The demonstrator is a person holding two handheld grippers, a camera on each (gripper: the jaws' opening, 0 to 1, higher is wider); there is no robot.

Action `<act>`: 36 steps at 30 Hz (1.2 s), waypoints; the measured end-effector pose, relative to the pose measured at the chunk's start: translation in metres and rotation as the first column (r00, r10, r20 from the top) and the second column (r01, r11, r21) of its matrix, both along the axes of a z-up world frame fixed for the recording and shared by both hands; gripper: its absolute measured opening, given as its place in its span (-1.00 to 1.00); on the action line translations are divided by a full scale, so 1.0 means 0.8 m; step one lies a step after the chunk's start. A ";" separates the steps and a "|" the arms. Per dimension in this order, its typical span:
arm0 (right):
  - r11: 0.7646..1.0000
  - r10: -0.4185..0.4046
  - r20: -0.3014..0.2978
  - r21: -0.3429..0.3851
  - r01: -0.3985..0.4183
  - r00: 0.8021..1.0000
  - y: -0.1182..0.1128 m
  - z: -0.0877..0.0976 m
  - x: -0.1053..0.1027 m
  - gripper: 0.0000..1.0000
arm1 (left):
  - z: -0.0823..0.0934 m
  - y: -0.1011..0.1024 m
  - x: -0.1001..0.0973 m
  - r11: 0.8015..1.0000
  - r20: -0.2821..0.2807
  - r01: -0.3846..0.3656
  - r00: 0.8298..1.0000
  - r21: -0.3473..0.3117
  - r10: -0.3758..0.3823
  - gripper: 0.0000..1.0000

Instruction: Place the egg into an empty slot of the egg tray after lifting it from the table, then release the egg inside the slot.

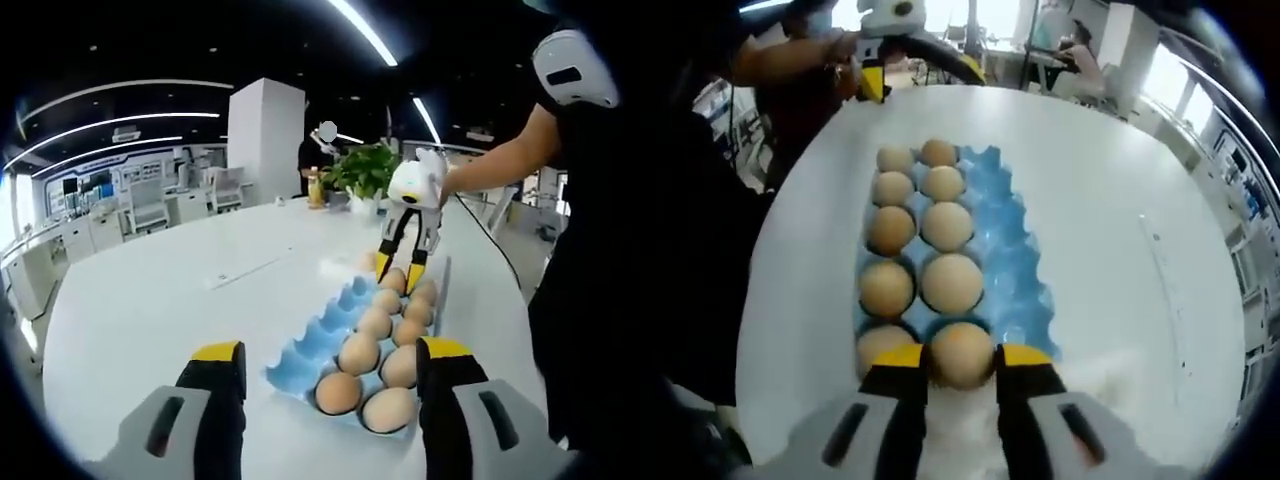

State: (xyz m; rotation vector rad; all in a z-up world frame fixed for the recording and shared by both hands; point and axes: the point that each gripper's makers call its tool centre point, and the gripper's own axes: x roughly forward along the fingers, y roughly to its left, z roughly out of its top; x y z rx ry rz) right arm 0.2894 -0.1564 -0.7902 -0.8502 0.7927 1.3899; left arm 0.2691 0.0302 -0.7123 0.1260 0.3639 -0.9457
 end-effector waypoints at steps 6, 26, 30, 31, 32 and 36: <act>1.000 0.018 0.000 -0.017 -0.018 1.000 0.001 -0.006 0.000 -0.48 | 0.003 0.000 0.000 1.000 0.012 0.009 1.000 -0.006 -0.009 0.34; 1.000 0.025 -0.058 -0.010 -0.025 0.998 0.001 -0.009 -0.001 -0.47 | 0.008 -0.002 0.005 1.000 0.033 0.013 0.999 -0.007 -0.013 0.33; 1.000 0.024 -0.070 -0.005 -0.024 0.997 0.001 -0.009 -0.001 -0.46 | 0.008 -0.001 0.006 1.000 0.032 0.011 0.999 -0.006 -0.011 0.34; 1.000 0.025 -0.070 -0.005 -0.025 0.997 0.001 -0.009 -0.001 -0.46 | 0.007 -0.001 0.006 1.000 0.033 0.010 0.999 -0.004 -0.010 0.34; 1.000 0.028 -0.068 -0.004 -0.028 0.997 0.001 -0.009 -0.001 -0.46 | 0.008 -0.002 0.006 1.000 0.036 0.012 0.999 -0.004 -0.012 0.33; 0.999 0.034 -0.070 0.003 -0.034 0.997 0.001 -0.009 -0.002 -0.45 | 0.009 -0.004 0.006 1.000 0.034 0.016 0.999 -0.004 -0.016 0.30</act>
